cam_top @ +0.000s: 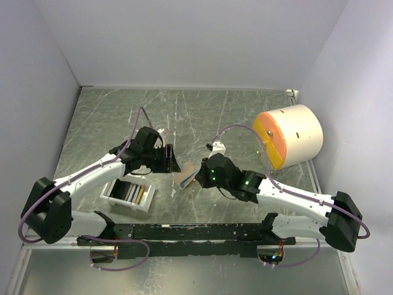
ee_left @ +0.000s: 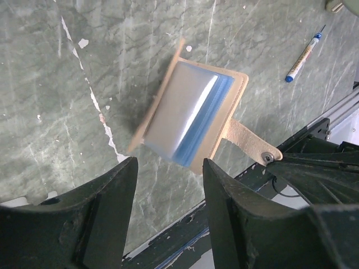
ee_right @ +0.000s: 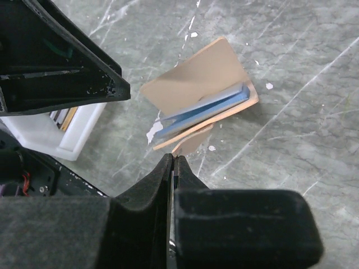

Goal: Put the credit cards into the card holder

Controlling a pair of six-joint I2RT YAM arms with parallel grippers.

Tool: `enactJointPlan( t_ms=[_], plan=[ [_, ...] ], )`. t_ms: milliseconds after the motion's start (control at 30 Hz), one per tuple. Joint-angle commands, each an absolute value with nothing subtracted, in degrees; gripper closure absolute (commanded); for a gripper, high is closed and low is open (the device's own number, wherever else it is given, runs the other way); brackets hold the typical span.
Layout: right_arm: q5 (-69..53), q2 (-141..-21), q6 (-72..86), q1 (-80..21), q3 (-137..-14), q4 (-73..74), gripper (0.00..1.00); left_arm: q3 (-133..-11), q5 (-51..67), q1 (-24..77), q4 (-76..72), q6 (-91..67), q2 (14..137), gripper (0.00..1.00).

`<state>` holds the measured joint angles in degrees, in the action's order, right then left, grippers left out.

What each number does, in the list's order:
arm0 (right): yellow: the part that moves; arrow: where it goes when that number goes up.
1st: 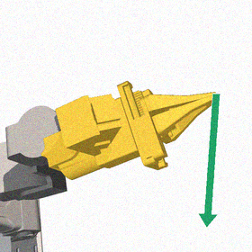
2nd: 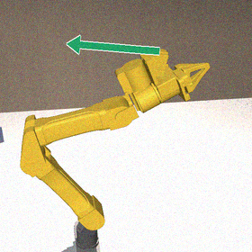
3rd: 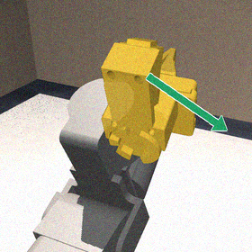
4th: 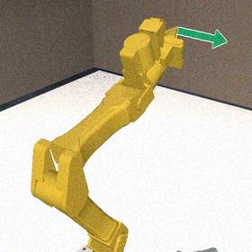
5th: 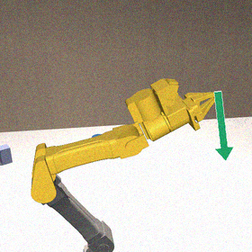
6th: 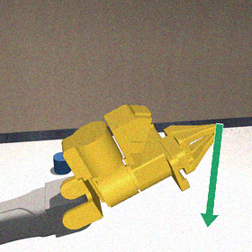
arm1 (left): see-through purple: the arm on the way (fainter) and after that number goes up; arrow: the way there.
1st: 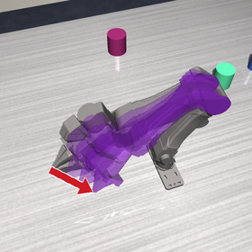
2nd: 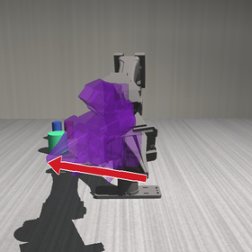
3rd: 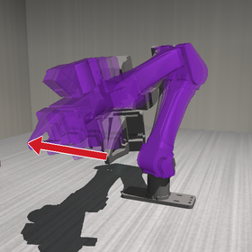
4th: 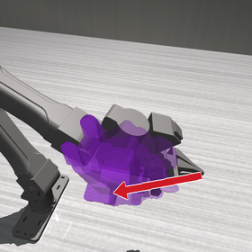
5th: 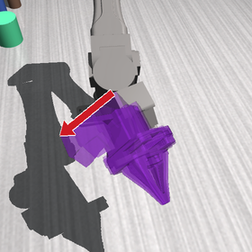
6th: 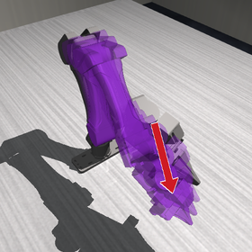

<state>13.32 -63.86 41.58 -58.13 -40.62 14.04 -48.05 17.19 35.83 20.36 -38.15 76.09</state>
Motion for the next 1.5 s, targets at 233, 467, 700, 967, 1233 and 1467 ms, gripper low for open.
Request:
enactJointPlan(
  t_ms=[233, 467, 700, 967, 1233, 1467],
  plan=[
    [22.0, -62.8, 40.6, -56.9, -39.5, 19.2, 1.00, -50.1, 15.7, 36.1, 22.6, -33.8, 77.0, 0.39],
    [21.2, -61.9, 41.2, -53.8, -36.2, 19.8, 1.00, -50.4, 19.1, 36.1, 20.4, -33.8, 79.4, 0.42],
    [20.4, -63.6, 41.0, -50.9, -34.5, 19.0, 0.98, -51.1, 17.8, 36.1, 20.8, -32.9, 83.1, 0.44],
    [19.9, -64.6, 41.9, -49.0, -37.2, 21.7, 0.67, -50.3, 21.4, 36.1, 14.0, -34.7, 84.8, 0.39],
    [12.4, -61.8, 46.2, -49.6, -43.6, 21.6, 0.57, -49.8, 21.7, 35.9, 9.1, -36.4, 87.6, 0.38],
    [1.9, -66.5, 50.9, -51.1, -39.2, 1.9, 0.57, -49.8, 25.0, 35.9, 5.2, -37.8, 91.0, 0.44]
  ],
)
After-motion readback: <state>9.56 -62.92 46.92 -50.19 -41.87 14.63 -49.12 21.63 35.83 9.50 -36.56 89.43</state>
